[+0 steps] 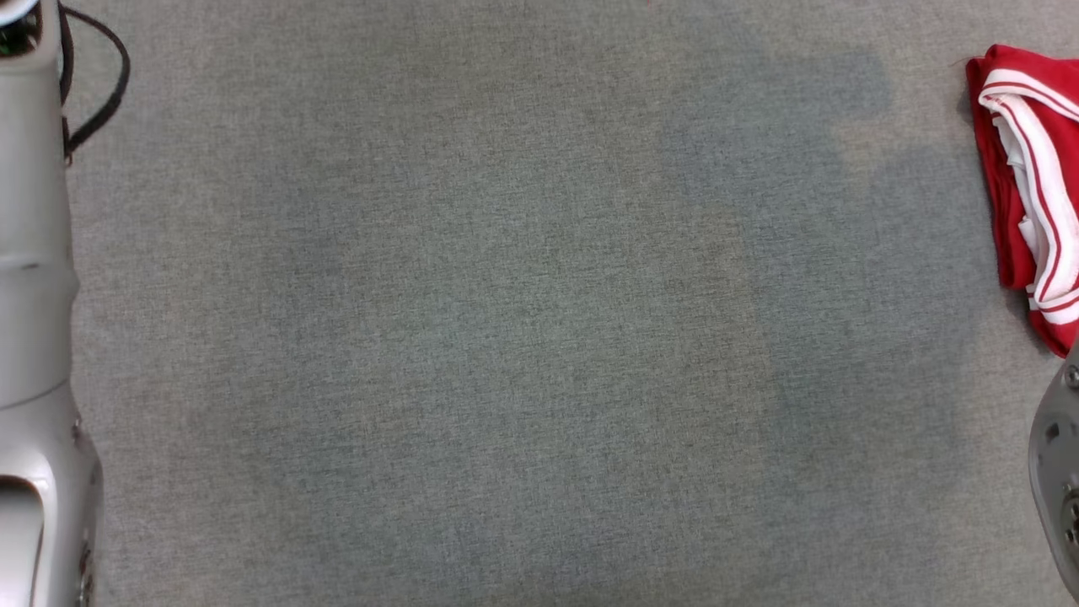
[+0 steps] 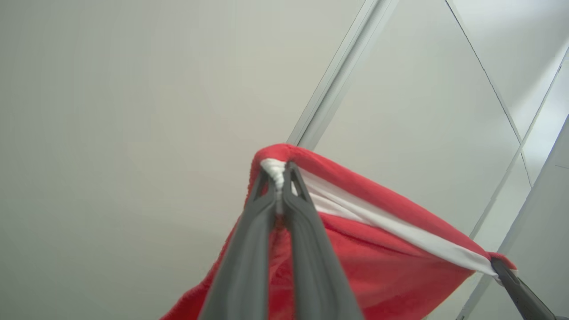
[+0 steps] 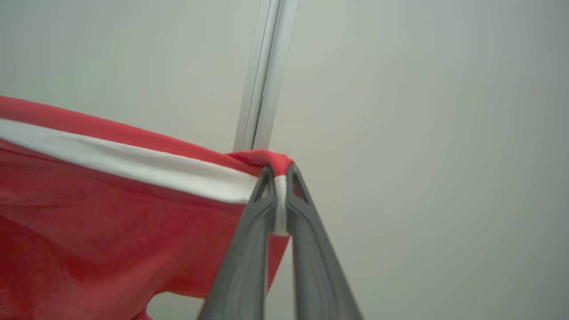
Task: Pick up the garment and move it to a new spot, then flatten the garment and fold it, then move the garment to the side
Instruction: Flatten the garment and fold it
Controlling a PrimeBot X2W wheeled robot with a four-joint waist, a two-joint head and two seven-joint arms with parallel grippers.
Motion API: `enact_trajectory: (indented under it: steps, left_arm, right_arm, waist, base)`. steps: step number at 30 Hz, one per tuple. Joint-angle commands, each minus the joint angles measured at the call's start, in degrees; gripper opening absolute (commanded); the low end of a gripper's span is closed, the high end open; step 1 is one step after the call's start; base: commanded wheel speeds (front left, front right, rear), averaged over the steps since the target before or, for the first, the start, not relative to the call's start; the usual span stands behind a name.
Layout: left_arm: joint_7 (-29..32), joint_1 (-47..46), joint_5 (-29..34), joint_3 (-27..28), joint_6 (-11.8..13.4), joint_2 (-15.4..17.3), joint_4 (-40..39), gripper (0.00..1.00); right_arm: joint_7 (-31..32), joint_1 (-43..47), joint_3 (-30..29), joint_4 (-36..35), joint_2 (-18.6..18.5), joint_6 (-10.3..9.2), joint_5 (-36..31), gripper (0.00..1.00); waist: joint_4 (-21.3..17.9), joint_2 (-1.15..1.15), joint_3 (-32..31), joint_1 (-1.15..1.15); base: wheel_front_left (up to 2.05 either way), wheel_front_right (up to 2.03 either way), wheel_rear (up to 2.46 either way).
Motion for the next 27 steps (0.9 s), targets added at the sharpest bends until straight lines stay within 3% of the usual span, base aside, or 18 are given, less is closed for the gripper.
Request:
enact_trajectory:
  steps: [1, 7, 11, 15, 20, 27]
  left_arm:
    - [-1.71, -1.00, 1.09, 0.38, -0.41, 0.30, 1.02, 0.00]
    - [-7.06, 3.50, 2.58, -4.93, -2.79, 0.34, 6.32, 0.00]
    - [-9.68, 11.11, 2.86, -10.22, -2.92, 1.40, 9.29, 0.00]
    - [-11.04, 19.60, 1.25, -17.69, -2.96, 3.52, 9.04, 0.00]
    - [-10.19, 30.43, -1.70, -27.83, -2.98, 7.02, 5.74, 0.00]
    - [-3.54, 45.10, -8.58, -34.78, -2.92, 14.10, -3.18, 0.00]
  right_arm:
    - [-0.84, -0.86, -1.12, 1.25, -0.48, -0.15, -0.25, 0.00]
    - [0.89, 3.65, 0.75, 8.30, -0.70, -0.13, -0.56, 0.00]
    - [7.87, 11.34, 3.47, 11.76, -1.49, -0.14, 2.12, 0.00]
    - [14.27, 20.84, 6.29, 10.40, -2.95, -0.13, 5.53, 0.00]
    - [26.94, 33.64, 8.66, 3.08, -7.50, -0.10, 10.45, 0.00]
    - [46.57, 55.01, 6.61, -18.41, -12.02, -0.10, 16.95, 0.00]
  waist:
    - [0.08, 0.00, 0.16, -0.02]
    - [0.30, 0.00, 0.13, -0.02]
    - [0.04, 0.00, -0.94, -0.02]
    - [0.06, 0.00, -2.79, -0.02]
    - [1.50, 0.00, -7.39, -0.02]
    - [3.35, 0.00, -15.75, -0.02]
  base:
    - [0.00, 0.00, 0.00]
    - [0.00, 0.00, 0.00]
    - [0.00, 0.00, 0.00]
    - [0.00, 0.00, 0.00]
    - [0.00, 0.00, 0.00]
    - [0.00, 0.00, 0.00]
